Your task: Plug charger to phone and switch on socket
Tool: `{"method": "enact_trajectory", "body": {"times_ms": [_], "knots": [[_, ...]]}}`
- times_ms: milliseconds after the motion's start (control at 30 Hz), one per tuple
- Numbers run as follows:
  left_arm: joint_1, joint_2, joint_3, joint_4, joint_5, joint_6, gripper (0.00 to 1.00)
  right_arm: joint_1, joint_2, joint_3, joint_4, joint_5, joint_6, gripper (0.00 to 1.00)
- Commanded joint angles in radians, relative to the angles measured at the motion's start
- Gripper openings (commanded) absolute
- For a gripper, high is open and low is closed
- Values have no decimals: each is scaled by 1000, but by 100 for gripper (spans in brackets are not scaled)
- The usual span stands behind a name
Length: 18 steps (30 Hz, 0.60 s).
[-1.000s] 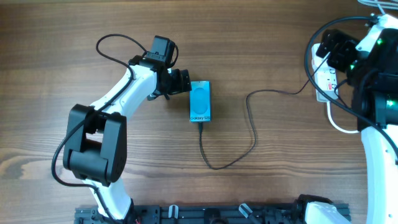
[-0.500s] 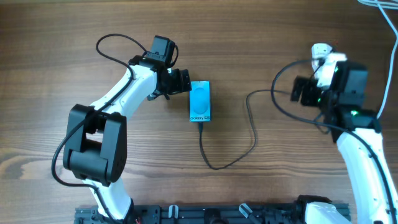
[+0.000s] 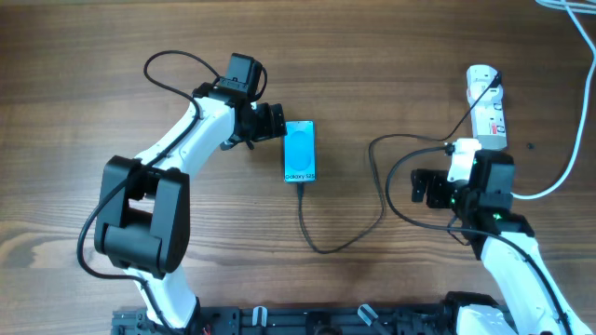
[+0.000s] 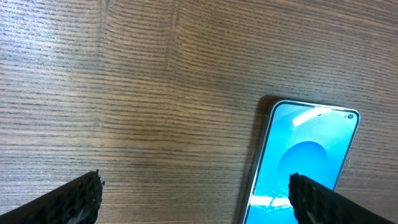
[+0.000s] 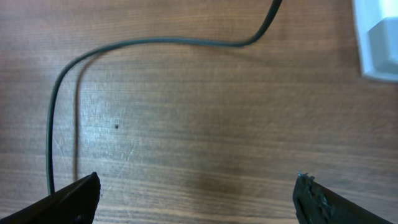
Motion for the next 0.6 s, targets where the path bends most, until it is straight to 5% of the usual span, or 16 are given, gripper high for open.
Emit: {"method": "enact_trajectory", "body": {"times_ms": [0, 333, 567], "knots": [[1, -21, -5, 1, -13, 11, 100, 3, -16, -23, 35, -34, -13, 100], [1, -21, -5, 1, -13, 11, 100, 3, -109, -279, 318, -34, -5, 100], [1, -21, -5, 1, -13, 11, 100, 3, -217, -348, 327, -34, -5, 100]]}}
